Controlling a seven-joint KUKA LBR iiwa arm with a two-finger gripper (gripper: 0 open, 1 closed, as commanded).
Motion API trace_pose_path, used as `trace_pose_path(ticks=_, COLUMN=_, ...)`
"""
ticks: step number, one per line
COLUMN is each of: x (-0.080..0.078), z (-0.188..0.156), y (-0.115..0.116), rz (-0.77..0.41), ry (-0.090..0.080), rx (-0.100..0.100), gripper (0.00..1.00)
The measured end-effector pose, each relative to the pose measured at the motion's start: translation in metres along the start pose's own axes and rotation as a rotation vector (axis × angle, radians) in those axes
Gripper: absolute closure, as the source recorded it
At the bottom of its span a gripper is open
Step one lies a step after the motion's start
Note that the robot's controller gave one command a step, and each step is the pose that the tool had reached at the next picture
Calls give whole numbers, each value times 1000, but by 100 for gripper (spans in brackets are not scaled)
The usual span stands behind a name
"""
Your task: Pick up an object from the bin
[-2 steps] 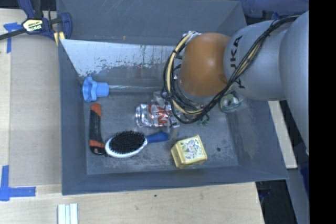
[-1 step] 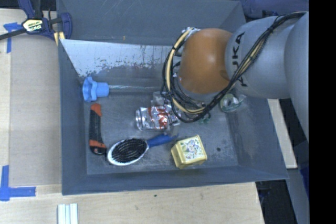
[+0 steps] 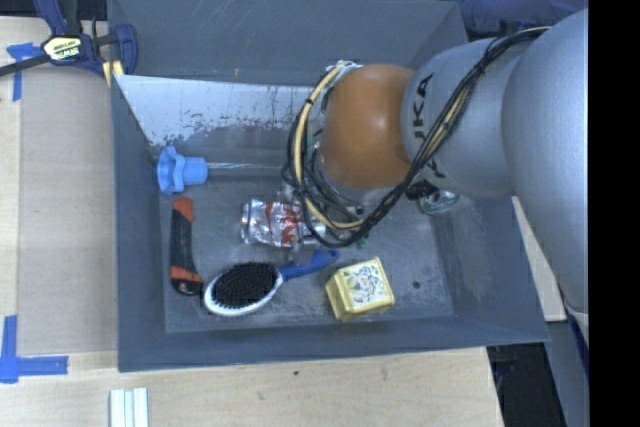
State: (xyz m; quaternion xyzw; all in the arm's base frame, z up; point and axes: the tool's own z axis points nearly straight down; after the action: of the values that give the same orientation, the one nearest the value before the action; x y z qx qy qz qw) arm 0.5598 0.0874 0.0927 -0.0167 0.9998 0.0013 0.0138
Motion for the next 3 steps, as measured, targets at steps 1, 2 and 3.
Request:
trace_pose_path(ticks=1, x=2, z=-9, y=-1, rz=-24, ry=9, rx=0, gripper=100)
trace_pose_path(ticks=2, x=7, z=-47, y=-9, rz=-123, ry=11, rx=-1, gripper=100)
trace_pose_path(ticks=3, x=-27, z=-84, y=6, rz=-116, ry=6, rx=-1, gripper=100)
